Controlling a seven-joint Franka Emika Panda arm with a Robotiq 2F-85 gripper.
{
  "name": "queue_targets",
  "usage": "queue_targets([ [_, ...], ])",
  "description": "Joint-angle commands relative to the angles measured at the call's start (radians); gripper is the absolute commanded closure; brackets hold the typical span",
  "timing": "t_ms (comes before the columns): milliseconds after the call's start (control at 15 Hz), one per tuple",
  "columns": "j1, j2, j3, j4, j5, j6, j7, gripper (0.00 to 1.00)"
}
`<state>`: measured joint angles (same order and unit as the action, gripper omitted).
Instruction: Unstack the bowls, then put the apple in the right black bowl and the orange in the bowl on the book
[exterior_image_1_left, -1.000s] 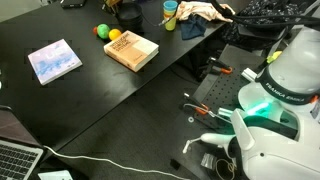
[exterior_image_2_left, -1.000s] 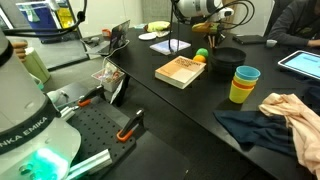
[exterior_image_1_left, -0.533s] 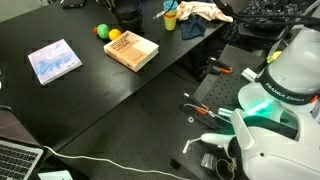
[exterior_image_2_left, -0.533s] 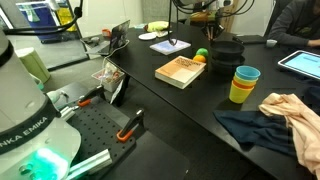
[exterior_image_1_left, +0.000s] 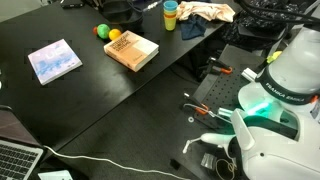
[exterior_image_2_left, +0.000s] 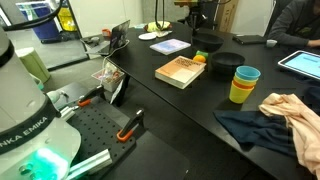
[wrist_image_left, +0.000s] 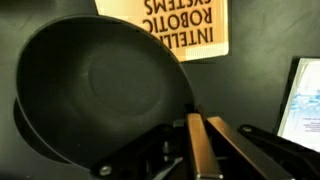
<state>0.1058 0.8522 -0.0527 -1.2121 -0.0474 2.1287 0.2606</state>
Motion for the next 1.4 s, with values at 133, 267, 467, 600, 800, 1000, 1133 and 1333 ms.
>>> queue_targets([
  [133, 0.034, -0.148, 0.017, -0.266, 0.003, 0.05, 0.037, 0.97],
  [267, 0.041, -0.166, 0.023, -0.33, 0.008, 0.09, 0.046, 0.97],
  [467, 0.056, -0.179, 0.023, -0.425, 0.0, 0.211, 0.066, 0.97],
  [600, 0.071, -0.176, 0.011, -0.478, -0.014, 0.318, 0.078, 0.97],
  [800, 0.084, -0.177, 0.004, -0.535, -0.009, 0.408, 0.089, 0.71],
  [1000, 0.085, -0.199, 0.006, -0.562, 0.005, 0.432, 0.093, 0.56],
  [1133, 0.08, -0.225, 0.007, -0.555, 0.011, 0.423, 0.095, 0.41],
  [1333, 0.074, -0.25, -0.007, -0.509, 0.001, 0.385, 0.097, 0.19],
])
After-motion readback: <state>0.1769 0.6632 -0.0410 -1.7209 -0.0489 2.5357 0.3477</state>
